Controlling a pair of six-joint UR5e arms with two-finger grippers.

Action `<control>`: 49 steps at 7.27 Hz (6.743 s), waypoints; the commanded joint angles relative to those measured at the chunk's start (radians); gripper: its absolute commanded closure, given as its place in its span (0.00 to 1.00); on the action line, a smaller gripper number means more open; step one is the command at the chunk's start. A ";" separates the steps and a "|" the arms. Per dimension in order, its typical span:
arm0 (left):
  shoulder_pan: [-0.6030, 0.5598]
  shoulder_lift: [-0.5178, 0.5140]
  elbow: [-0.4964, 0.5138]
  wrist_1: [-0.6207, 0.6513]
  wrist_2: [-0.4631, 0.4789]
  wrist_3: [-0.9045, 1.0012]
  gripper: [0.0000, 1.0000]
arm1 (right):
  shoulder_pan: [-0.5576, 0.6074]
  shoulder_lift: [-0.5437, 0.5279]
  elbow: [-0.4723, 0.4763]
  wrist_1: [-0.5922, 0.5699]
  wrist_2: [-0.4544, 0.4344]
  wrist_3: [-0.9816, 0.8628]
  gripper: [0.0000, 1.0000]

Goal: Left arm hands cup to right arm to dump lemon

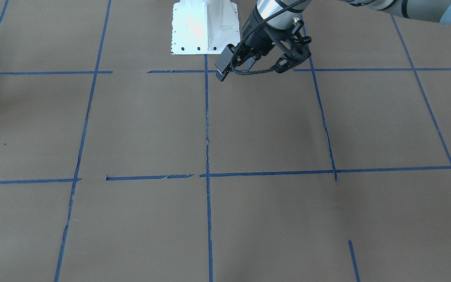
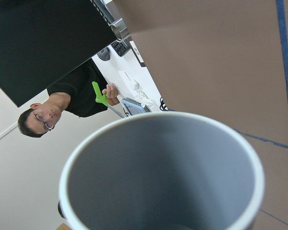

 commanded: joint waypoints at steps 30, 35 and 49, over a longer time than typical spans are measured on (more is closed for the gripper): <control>0.031 -0.187 0.128 0.198 -0.009 0.469 0.29 | -1.231 0.730 0.531 -1.870 -1.295 -1.945 0.55; 0.031 -0.184 0.126 0.198 -0.009 0.471 0.67 | -1.240 0.733 0.533 -1.869 -1.297 -1.985 0.48; -0.125 0.243 -0.226 0.261 -0.002 0.715 1.00 | -1.153 0.583 0.611 -1.691 -1.060 -2.077 0.00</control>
